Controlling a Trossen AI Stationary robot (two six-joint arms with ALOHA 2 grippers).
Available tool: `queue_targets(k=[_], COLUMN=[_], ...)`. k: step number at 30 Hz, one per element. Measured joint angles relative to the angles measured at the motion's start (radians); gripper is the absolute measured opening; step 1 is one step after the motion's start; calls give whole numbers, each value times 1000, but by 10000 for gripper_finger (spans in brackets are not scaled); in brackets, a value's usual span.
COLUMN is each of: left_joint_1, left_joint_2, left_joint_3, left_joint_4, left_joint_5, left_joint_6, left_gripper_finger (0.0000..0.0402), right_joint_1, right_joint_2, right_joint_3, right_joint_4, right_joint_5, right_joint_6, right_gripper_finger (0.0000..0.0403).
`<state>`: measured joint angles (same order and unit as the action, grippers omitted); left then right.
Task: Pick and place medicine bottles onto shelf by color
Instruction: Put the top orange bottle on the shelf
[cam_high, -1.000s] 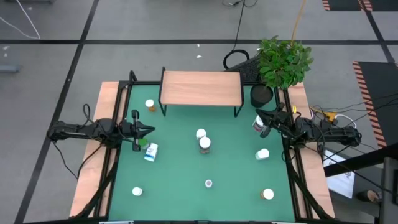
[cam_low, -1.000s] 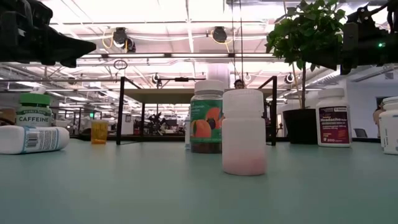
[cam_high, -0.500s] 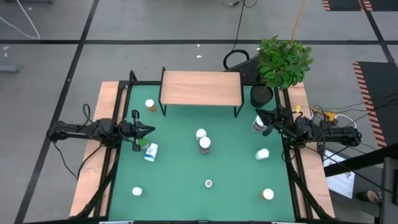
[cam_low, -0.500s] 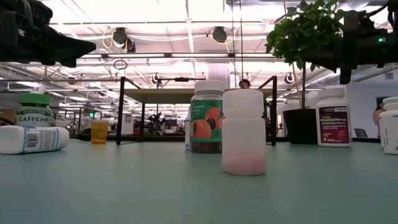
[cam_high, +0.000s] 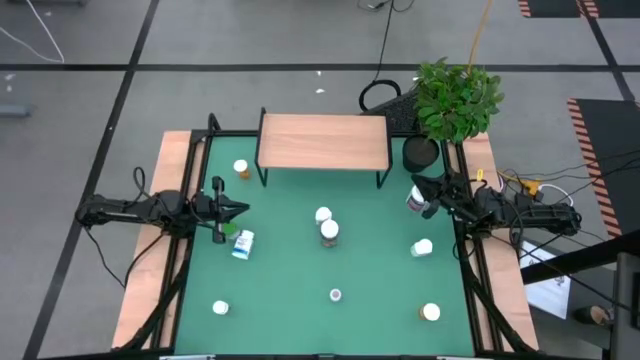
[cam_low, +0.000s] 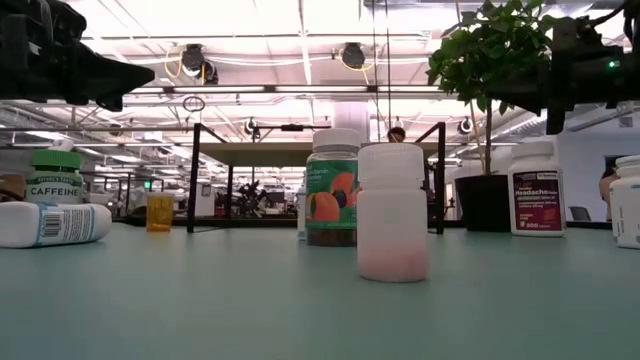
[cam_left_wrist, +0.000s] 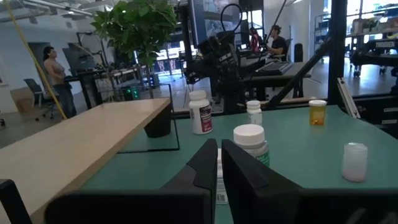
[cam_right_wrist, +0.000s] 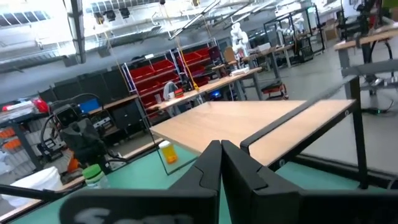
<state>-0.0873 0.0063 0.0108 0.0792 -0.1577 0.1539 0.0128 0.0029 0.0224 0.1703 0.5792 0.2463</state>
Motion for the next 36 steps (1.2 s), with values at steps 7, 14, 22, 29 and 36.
queue_targets(k=[7, 14, 22, 29, 36], left_joint_1=[0, 0, 1, 1, 1], left_joint_2=[0, 0, 0, 0, 0], left_joint_3=[0, 0, 0, 0, 0], left_joint_4=[-1, -1, -1, 0, -7], left_joint_5=[0, -61, -163, -188, -310], left_joint_6=[-2, 25, 96, 44, 0], left_gripper_finger=[26, 26, 26, 26, 26], right_joint_1=[0, 0, 0, 0, 0], right_joint_2=[0, 0, 18, 53, 61], right_joint_3=[0, 0, 0, 0, 0], right_joint_4=[108, 122, 100, 110, 117], right_joint_5=[27, 27, -47, -137, -136], right_joint_6=[-149, -238, -207, -206, -207], right_gripper_finger=[4, 4, 4, 4, 4])
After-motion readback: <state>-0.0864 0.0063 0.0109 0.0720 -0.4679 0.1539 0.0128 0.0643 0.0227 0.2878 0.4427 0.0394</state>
